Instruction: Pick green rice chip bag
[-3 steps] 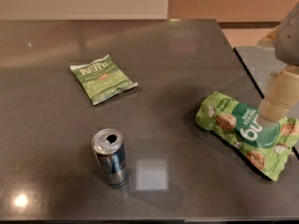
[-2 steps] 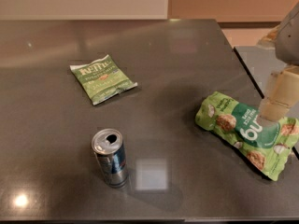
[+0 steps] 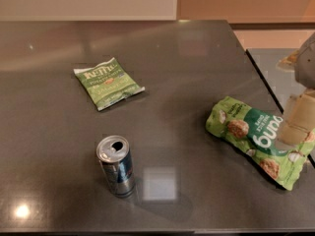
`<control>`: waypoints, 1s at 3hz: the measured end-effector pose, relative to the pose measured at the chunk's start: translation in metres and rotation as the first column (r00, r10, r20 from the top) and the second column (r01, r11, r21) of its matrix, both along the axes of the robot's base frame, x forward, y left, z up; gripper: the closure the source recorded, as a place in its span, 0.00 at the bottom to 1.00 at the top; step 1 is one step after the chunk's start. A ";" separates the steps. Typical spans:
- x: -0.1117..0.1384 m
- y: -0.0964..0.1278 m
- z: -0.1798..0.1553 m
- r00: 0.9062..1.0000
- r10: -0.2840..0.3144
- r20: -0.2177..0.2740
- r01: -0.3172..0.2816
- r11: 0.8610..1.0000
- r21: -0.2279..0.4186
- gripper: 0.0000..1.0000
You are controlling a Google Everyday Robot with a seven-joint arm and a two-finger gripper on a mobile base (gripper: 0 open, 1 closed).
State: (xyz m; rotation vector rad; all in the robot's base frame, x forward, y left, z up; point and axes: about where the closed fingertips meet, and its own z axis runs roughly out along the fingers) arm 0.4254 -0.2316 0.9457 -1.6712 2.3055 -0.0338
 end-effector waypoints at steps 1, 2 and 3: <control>-0.009 -0.003 -0.026 0.999 -0.031 -0.043 0.032 0.999 0.037 0.00; -0.011 -0.003 -0.049 0.997 -0.051 -0.059 0.055 0.995 0.080 0.00; -0.006 -0.008 -0.070 0.996 -0.068 -0.049 0.073 0.991 0.110 0.00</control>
Offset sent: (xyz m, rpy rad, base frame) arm -0.0099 -0.0034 -0.0832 0.1421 0.0818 -0.0815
